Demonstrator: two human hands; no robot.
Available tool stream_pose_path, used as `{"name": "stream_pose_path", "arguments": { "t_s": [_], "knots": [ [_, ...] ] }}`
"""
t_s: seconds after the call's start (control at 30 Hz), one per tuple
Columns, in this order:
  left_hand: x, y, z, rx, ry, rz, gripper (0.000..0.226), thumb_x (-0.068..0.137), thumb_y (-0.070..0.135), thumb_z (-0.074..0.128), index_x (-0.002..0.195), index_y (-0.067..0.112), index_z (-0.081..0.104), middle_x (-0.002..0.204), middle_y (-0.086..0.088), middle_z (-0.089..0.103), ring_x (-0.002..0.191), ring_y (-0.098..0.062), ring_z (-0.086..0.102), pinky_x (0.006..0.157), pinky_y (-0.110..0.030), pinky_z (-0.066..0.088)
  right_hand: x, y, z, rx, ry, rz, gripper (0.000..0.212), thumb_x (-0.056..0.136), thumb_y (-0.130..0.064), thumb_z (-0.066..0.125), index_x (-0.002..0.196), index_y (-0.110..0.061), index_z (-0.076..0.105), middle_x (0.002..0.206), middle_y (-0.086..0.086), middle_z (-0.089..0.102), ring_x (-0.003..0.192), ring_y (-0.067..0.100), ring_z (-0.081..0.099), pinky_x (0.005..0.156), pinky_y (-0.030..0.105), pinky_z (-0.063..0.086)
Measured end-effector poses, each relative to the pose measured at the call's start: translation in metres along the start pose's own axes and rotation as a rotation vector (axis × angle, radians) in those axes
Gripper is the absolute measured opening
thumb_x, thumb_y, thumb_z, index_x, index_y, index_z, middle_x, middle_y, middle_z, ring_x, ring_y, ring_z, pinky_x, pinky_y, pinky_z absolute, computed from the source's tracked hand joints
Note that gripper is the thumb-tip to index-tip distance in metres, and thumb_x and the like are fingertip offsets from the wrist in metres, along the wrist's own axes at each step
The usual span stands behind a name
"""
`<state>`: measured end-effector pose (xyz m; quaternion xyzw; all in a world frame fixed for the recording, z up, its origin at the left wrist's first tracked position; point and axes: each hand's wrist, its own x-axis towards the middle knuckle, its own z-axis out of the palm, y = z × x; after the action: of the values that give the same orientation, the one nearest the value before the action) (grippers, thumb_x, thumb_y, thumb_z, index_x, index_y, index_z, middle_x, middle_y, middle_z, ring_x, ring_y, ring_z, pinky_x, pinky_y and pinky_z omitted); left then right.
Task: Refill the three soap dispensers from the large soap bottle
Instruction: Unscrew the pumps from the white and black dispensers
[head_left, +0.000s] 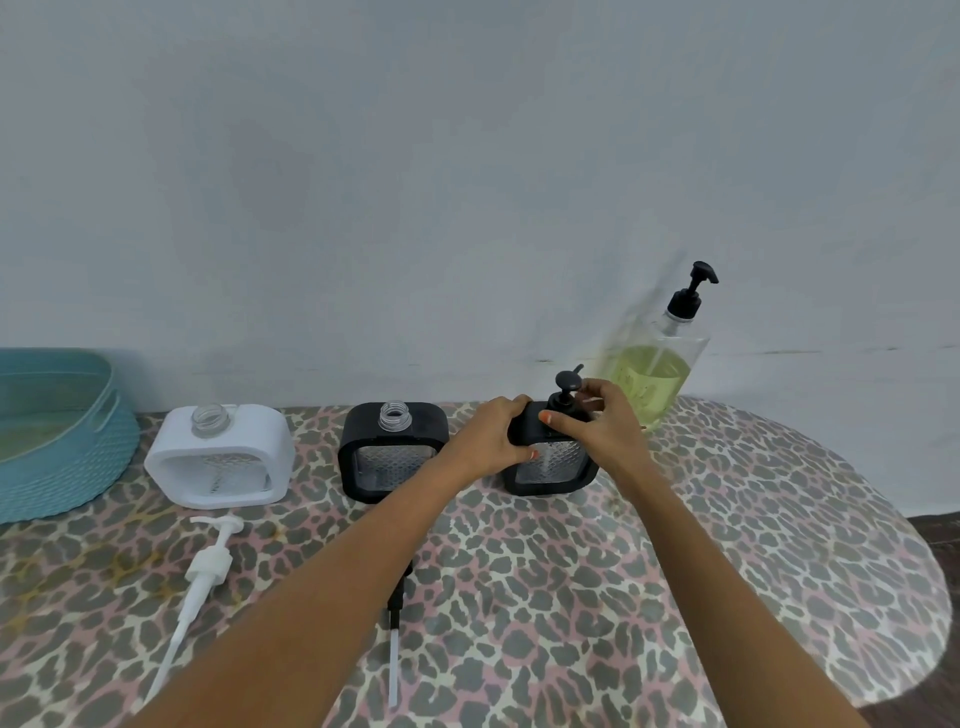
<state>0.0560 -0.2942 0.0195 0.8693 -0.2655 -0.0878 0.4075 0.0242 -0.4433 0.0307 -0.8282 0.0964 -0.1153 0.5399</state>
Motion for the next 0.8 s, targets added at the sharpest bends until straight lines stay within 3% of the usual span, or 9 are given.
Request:
{"name": "stream_pose_path", "arguments": {
  "t_s": [0.13, 0.27, 0.4, 0.47, 0.53, 0.7, 0.8],
  "knots": [
    [-0.001, 0.0, 0.0, -0.001, 0.009, -0.001, 0.033, 0.076, 0.008, 0.068, 0.104, 0.001, 0.052, 0.098, -0.02, 0.059, 0.091, -0.028, 0.057, 0.075, -0.032, 0.043, -0.001, 0.001, 0.006, -0.118, 0.091, -0.093, 0.036, 0.071, -0.021, 0.078, 0.094, -0.011, 0.052, 0.089, 0.005, 0.057, 0.078, 0.015, 0.052, 0.06, 0.006, 0.04],
    [-0.001, 0.001, 0.0, -0.007, 0.006, -0.015, 0.036, 0.076, 0.007, 0.068, 0.108, -0.001, 0.052, 0.1, -0.019, 0.06, 0.091, -0.027, 0.057, 0.073, -0.029, 0.042, -0.005, -0.004, 0.003, -0.145, 0.066, -0.111, 0.034, 0.077, -0.01, 0.069, 0.108, -0.005, 0.058, 0.09, 0.001, 0.058, 0.083, 0.013, 0.052, 0.061, -0.002, 0.038],
    [0.0, 0.001, 0.0, -0.008, 0.005, -0.014, 0.037, 0.076, 0.006, 0.068, 0.108, 0.0, 0.052, 0.101, -0.017, 0.06, 0.088, -0.024, 0.055, 0.069, -0.025, 0.039, -0.008, -0.006, 0.0, -0.081, -0.043, -0.1, 0.036, 0.08, -0.005, 0.062, 0.115, -0.009, 0.055, 0.091, -0.006, 0.056, 0.089, 0.016, 0.055, 0.068, 0.009, 0.044],
    [0.0, 0.0, 0.0, 0.0, 0.009, -0.014, 0.035, 0.076, 0.008, 0.069, 0.105, 0.0, 0.052, 0.101, -0.019, 0.059, 0.092, -0.028, 0.057, 0.076, -0.033, 0.043, -0.006, -0.003, 0.003, -0.152, -0.017, -0.128, 0.044, 0.077, -0.013, 0.07, 0.117, -0.009, 0.051, 0.1, -0.004, 0.048, 0.095, 0.016, 0.05, 0.081, 0.021, 0.045],
    [0.0, -0.001, 0.0, 0.013, 0.009, -0.011, 0.033, 0.075, 0.009, 0.069, 0.102, 0.001, 0.051, 0.099, -0.02, 0.059, 0.093, -0.03, 0.057, 0.078, -0.037, 0.045, -0.003, -0.001, 0.007, -0.232, 0.045, -0.138, 0.053, 0.072, -0.021, 0.077, 0.116, -0.005, 0.051, 0.105, -0.001, 0.042, 0.097, 0.016, 0.047, 0.084, 0.027, 0.042],
    [-0.002, 0.001, 0.0, -0.013, 0.012, -0.006, 0.038, 0.076, 0.007, 0.069, 0.11, 0.001, 0.052, 0.102, -0.017, 0.059, 0.094, -0.026, 0.057, 0.078, -0.03, 0.044, -0.007, -0.004, 0.008, -0.136, 0.066, -0.116, 0.04, 0.076, -0.007, 0.07, 0.112, -0.003, 0.052, 0.095, 0.0, 0.054, 0.085, 0.014, 0.051, 0.062, 0.004, 0.039],
    [-0.002, 0.002, 0.0, -0.018, 0.014, -0.01, 0.038, 0.076, 0.007, 0.069, 0.109, 0.0, 0.052, 0.102, -0.018, 0.06, 0.092, -0.024, 0.055, 0.075, -0.027, 0.041, -0.01, -0.005, 0.005, -0.032, 0.011, -0.083, 0.038, 0.078, 0.001, 0.061, 0.113, -0.01, 0.051, 0.09, -0.004, 0.056, 0.092, 0.02, 0.057, 0.066, 0.01, 0.042]
  ]
}}
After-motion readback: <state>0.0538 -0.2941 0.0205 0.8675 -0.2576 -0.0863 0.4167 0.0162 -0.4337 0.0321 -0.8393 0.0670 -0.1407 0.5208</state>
